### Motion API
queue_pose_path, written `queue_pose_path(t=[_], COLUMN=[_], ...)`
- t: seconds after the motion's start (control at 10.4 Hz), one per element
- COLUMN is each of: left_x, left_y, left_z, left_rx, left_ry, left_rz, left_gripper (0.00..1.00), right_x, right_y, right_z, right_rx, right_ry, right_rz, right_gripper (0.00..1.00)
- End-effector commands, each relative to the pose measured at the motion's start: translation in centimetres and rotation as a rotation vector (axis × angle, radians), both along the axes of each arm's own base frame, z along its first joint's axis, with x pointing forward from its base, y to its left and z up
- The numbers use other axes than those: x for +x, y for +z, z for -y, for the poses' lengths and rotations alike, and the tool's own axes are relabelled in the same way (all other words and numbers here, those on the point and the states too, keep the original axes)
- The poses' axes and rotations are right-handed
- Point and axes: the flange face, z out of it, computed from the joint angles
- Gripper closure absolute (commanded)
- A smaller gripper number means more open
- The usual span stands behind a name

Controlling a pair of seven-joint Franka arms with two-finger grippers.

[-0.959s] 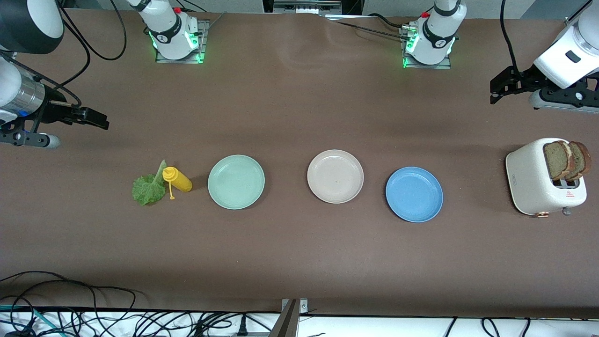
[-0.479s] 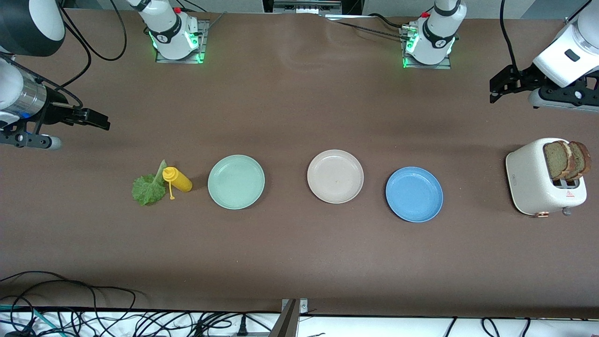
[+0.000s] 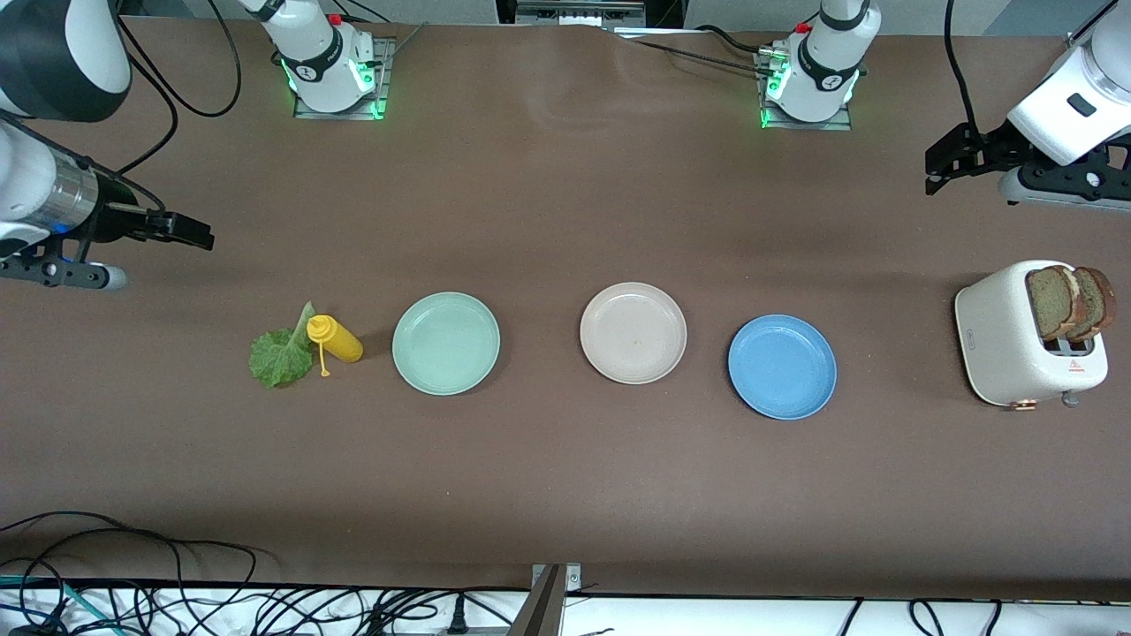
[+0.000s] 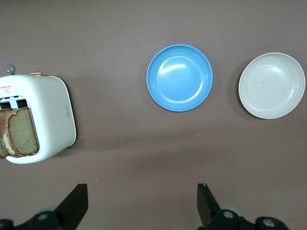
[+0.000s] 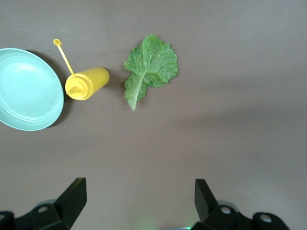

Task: Make sandwich on beige plate with both arms
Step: 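Move the right gripper toward the lettuce while the left gripper reaches the toaster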

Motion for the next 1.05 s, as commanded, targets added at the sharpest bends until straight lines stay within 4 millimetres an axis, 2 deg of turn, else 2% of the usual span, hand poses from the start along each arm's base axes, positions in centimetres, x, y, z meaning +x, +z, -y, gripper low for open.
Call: queue_pose_path(t=[0.0,0.19,0.38,0.58,0.77,0.86,0.96], left_x=[0.8,2.3,3.2,3.9,5.0,4.4,3.9], left_y=[-0.6,-2.3,-5.1,-8.7,-14.2,-16.9,-18.5], left_z=[-4.9,-10.2,-15.6,-21.3,-27.0,-29.2,-29.6], left_rx=[-0.019,-0.004,0.028,0.019,0.075,0.081,0.082], left_ry=[0.017,-0.011,-0.01,-0.006,-0.026,-0.023,-0.021], left_rz=[-0.009,-0.007,-0.026,-0.032,-0.021,0.0,0.004], left_gripper=[0.0,0.0,0.0,0.0,0.0,0.0,0.0], right_x=[1.2,2.4,3.1,3.9,4.6,5.0,5.4], right_y=[-2.8,-5.9,-8.9,-11.7,-14.6,-16.5,-19.2], right_z=[0.9,1.8,1.9,2.0,3.7,4.0,5.0], right_rx=[0.009,0.007,-0.005,-0.003,0.001,0.0,0.003], right_ry=[-0.02,-0.048,-0.114,-0.135,-0.166,-0.171,-0.188], right_rz=[-0.011,-0.027,-0.055,-0.068,-0.073,-0.074,-0.082], right_gripper=[0.0,0.0,0.0,0.0,0.0,0.0,0.0])
